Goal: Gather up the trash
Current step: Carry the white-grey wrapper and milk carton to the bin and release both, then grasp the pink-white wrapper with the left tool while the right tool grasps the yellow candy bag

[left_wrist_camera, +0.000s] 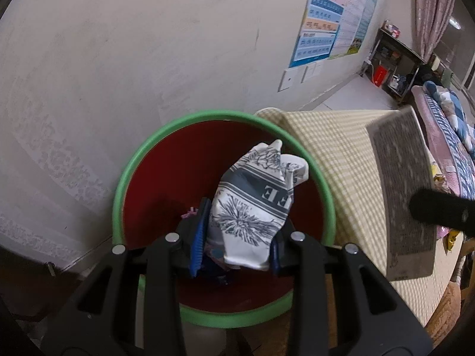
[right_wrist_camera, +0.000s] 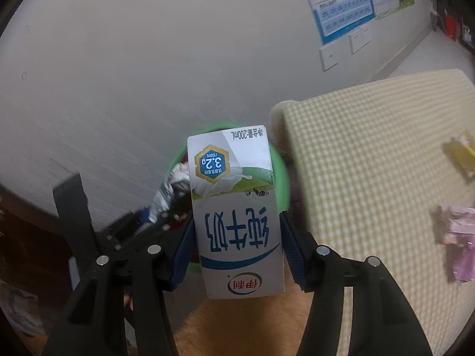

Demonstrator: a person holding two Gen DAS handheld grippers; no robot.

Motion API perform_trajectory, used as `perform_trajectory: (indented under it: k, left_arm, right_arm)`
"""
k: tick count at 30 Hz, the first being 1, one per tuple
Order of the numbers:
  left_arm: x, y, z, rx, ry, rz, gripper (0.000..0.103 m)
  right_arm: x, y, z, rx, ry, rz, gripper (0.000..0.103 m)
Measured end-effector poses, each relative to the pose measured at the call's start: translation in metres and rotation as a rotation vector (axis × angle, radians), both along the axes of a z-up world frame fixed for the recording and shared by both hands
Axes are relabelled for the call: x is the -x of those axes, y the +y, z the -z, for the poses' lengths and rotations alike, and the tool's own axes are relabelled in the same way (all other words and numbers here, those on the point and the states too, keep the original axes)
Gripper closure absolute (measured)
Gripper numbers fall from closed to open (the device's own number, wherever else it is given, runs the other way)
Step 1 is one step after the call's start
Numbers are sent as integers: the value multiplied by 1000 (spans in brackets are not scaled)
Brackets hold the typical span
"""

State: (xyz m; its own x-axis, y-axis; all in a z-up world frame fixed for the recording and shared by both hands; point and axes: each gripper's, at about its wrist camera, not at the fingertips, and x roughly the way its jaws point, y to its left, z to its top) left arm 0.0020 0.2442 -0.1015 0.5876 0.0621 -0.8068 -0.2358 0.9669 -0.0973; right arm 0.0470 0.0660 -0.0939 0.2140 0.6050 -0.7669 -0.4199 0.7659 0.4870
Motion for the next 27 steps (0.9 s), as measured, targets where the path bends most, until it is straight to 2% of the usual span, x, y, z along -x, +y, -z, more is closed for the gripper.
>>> perform_trajectory:
  k: [6, 7, 8, 9, 10, 13, 16, 21, 25, 27]
  left_arm:
    - [2, 15, 4, -6, 11, -40, 70]
    - [2, 18, 6, -12, 17, -58, 68]
    - [2, 20, 6, -11, 24, -67, 59]
    - [2, 21, 6, -6, 25, -73, 46]
    - [3, 24, 6, 0, 20, -81, 43]
    - [4, 27, 9, -2, 29, -89, 40]
    - [2, 25, 12, 4, 38, -85, 40]
    - [-2, 15, 10, 0, 31, -56, 40]
    - [-6, -3, 3, -12, 15, -17, 40]
    - [-6, -11, 1, -19, 12, 3, 40]
  right_arm:
    - [-11, 21, 1, -36, 29, -14, 48]
    - [-10, 21, 1, -49, 30, -14, 47]
    - [-11, 23, 1, -64, 32, -6, 43]
    - [-12, 25, 1, -78, 40, 2, 34]
    - [-15, 27, 1, -89, 43, 11, 33]
    - [-16, 21, -4, -123, 33, 40, 33]
    - [-13, -3, -11, -116, -10, 95, 33]
    - [-2, -63, -13, 21, -121, 209, 33]
    - [6, -141, -3, 223, -182, 357, 33]
    - [7, -184, 4, 305, -174, 455, 33]
